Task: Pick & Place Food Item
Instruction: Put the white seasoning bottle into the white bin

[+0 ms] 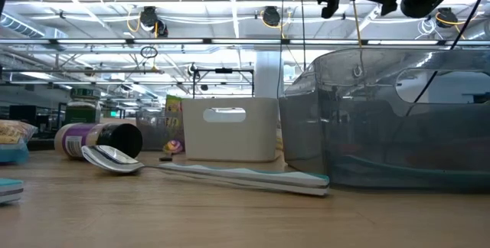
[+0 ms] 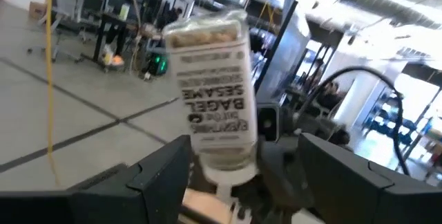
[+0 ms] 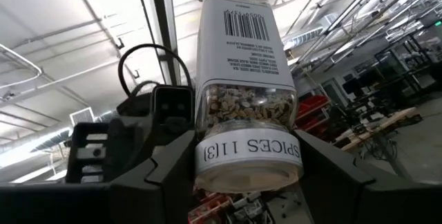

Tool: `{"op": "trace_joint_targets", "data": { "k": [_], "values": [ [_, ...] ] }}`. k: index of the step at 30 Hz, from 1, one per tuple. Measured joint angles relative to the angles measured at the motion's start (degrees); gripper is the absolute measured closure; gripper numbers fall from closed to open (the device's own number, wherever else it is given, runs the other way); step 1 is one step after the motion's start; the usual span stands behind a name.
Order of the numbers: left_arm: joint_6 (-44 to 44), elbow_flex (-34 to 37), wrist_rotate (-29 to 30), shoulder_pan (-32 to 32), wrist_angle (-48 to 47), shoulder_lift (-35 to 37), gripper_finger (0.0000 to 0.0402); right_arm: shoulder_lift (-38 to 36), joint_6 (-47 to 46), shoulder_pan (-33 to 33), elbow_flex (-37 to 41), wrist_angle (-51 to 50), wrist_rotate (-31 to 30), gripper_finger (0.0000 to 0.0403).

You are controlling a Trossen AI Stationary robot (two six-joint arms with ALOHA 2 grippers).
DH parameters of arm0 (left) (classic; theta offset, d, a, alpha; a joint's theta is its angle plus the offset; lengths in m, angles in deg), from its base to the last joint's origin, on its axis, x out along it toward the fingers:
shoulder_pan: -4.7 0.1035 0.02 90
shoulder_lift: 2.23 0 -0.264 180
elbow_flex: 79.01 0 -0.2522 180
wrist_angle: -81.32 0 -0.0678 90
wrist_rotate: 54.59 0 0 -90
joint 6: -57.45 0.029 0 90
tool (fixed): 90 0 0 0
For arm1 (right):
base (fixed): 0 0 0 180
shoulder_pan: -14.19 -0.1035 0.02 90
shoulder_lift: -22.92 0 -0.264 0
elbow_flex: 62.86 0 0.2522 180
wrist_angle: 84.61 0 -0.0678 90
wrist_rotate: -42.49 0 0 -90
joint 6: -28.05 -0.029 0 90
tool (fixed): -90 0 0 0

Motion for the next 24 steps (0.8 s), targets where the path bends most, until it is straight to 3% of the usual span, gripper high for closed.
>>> {"op": "trace_joint_targets", "data": {
  "k": [6, 10, 17, 24],
  "values": [
    [3.5, 0.0, 0.0, 1.2, -5.3, 3.4, 0.0130, -1.3, 1.7, 0.0, 0.0, -2.9, 3.2, 0.0201],
    [7.0, 0.0, 1.6, 3.0, -13.5, 7.9, 0.0130, -3.1, 4.2, 0.0, -0.9, -11.0, 7.0, 0.0201],
    [11.3, 0.0, 5.9, 5.4, -28.8, 14.2, 0.0130, -3.2, 19.8, 0.0, -15.5, -44.1, 20.5, 0.0201],
    [11.2, 0.0, 6.1, 6.1, -34.6, 16.6, 0.0130, 4.9, 34.4, 0.0, -34.6, -76.9, 28.6, 0.0201]
  ]
}}
